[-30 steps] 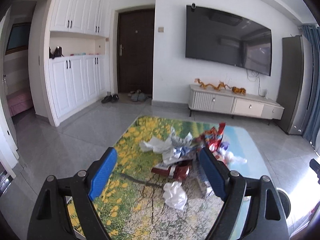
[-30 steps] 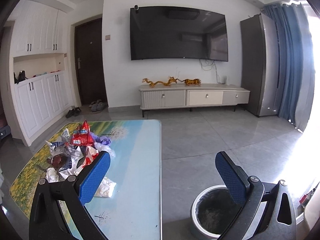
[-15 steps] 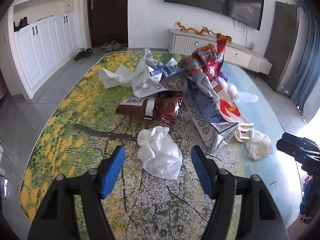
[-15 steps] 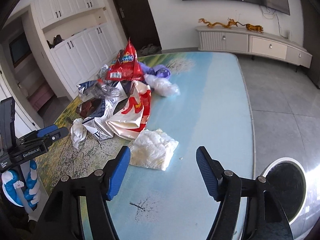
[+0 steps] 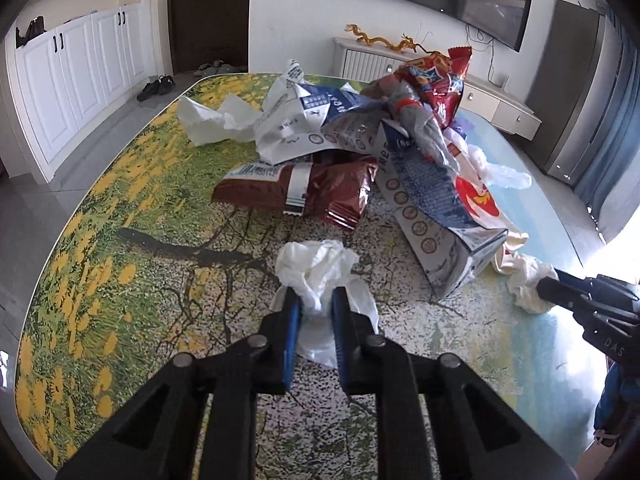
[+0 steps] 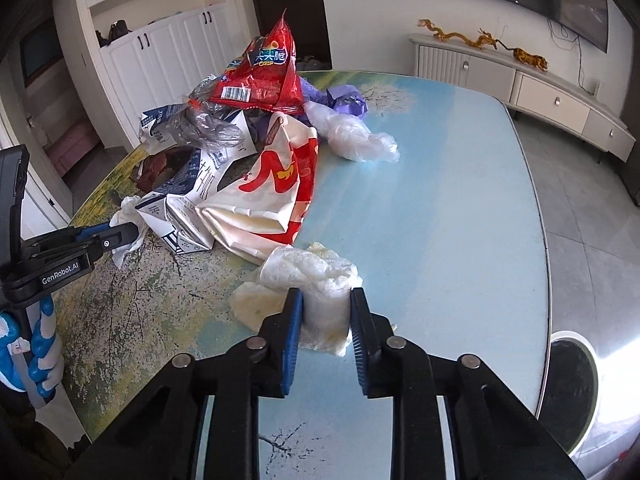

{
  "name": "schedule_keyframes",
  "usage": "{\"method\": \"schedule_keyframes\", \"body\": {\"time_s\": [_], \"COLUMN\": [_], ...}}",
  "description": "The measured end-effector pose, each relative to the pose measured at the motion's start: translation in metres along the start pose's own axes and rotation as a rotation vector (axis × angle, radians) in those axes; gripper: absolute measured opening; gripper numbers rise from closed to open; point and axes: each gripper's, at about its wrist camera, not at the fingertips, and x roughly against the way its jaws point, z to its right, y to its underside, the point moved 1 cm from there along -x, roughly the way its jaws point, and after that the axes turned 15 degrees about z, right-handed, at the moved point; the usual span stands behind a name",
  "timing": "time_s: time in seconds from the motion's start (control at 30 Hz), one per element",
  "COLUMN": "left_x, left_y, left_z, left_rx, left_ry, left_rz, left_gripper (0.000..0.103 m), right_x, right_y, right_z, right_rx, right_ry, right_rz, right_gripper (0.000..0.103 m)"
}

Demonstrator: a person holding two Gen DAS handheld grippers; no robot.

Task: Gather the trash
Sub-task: 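Close both grippers on the crumpled white tissue together, then carry the tissue over the grey bin and open both grippers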

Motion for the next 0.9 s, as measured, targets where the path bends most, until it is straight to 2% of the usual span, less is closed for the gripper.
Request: {"method": "schedule_keyframes", "body": {"time_s": [0.13,0.27,0.43,0.53,0.67,0.8,0.9], "left_x": [0.014,0.039,0.066,0.073,0.070,0.051,0.029], "left_y": [-0.001,-0.007,-0.020,-0.029,-0.039,-0.041,-0.040], "left_z": [-0.001,0.004,0.032,0.066,0.132,0.211,0.264], "left_rx": [-0.001,-0.004,-0.040,-0.079,-0.157,-0.253,-0.304], "left_ry": [0.001,0.010,0.075,0.153,0.284,0.409,0.469], "left_rz": [0.024,0.061,0.103,0.108,0.093,0.054,0.016], "left_gripper": [0.010,0.010,0.009,0.009,0.009,0.009,0.010], "right_x": [0.009,0.030,0.068,0.095,0.131,0.156,0.163], "right_y": [0.002,0.003,0.003,0.007,0.023,0.050,0.072], "right_z": [-0.001,0.002,0.020,0.045,0.097,0.161,0.200], "right_rx": [-0.019,-0.053,-0.104,-0.140,-0.217,-0.324,-0.393], "right_ry": [-0.015,-0.030,-0.010,0.042,0.148,0.277,0.359], "right_rz": [0.007,0.044,0.118,0.158,0.198,0.203,0.187], "right_gripper": [0.012,0.012,0.012,0.012,0.012,0.012,0.012]}}
